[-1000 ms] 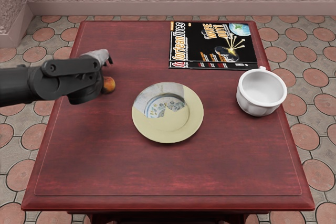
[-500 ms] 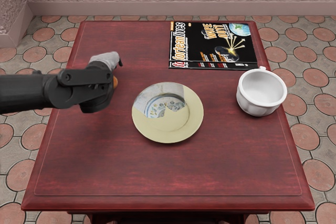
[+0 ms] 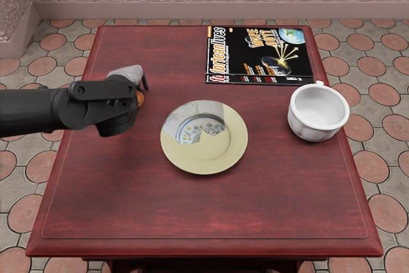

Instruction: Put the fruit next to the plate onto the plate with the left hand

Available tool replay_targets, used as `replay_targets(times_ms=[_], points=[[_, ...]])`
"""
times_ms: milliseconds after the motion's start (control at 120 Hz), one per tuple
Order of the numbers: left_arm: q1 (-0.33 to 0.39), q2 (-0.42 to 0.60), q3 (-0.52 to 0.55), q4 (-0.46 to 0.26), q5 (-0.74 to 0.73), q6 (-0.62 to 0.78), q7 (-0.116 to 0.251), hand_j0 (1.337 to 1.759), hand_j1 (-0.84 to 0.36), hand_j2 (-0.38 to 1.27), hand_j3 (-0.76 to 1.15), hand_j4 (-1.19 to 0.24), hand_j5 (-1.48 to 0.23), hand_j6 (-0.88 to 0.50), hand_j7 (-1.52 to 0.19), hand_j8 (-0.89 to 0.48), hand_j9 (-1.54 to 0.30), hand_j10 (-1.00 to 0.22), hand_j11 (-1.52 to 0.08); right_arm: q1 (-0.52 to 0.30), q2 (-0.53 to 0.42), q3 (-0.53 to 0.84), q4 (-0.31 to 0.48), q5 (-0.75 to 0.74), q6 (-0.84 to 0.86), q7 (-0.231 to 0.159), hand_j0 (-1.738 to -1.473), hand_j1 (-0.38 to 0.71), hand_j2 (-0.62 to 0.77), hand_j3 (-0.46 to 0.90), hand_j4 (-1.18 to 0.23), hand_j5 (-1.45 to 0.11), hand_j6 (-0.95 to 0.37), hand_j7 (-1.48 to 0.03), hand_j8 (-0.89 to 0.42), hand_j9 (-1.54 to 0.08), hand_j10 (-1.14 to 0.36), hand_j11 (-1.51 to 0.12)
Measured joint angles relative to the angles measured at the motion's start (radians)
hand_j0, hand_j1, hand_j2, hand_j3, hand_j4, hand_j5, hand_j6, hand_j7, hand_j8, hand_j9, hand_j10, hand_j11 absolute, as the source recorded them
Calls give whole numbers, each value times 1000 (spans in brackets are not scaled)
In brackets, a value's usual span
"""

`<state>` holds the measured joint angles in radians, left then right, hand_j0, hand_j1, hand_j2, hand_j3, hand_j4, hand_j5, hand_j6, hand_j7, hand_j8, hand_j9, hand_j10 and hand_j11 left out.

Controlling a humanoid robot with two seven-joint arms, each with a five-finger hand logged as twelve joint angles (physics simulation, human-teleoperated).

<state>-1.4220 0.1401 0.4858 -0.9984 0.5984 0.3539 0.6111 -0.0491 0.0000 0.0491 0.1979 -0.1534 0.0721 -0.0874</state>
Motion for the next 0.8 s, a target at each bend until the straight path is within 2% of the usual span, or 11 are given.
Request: replay_targets(times_ms=[383,483,633,800], points=[[6,5,-9,1,-28,0,0,1654,-282,249,0,-658,-797,-552,-820,-478,-844,-633,-841,0,0,0,0,0,0,0,-1658,-326,-4,0,-19,-25,-19,-25,-19,-25,-19,-25],[-7,31,-30,1,-87,-8,-1,1654,-279,282,0,-662,-841,-550,-854,-480,-869,-634,-867,0,0,0,0,0,0,0,-1658,-326,-4,0,-19,-25,-19,-25,-19,-25,-19,-25],[-6,103,-141,0,-156,-64,0,1654,-273,262,0,-665,-875,-536,-878,-475,-882,-627,-881,0,0,0,0,0,0,0,-1658,-326,-4,0,-19,-25,-19,-25,-19,-25,-19,-25],[2,200,-318,-1,-222,-302,0,1655,-279,286,0,-664,-891,-533,-893,-474,-883,-624,-884,0,0,0,0,0,0,0,-1658,-326,-4,0,-19,-25,-19,-25,-19,-25,-19,-25]])
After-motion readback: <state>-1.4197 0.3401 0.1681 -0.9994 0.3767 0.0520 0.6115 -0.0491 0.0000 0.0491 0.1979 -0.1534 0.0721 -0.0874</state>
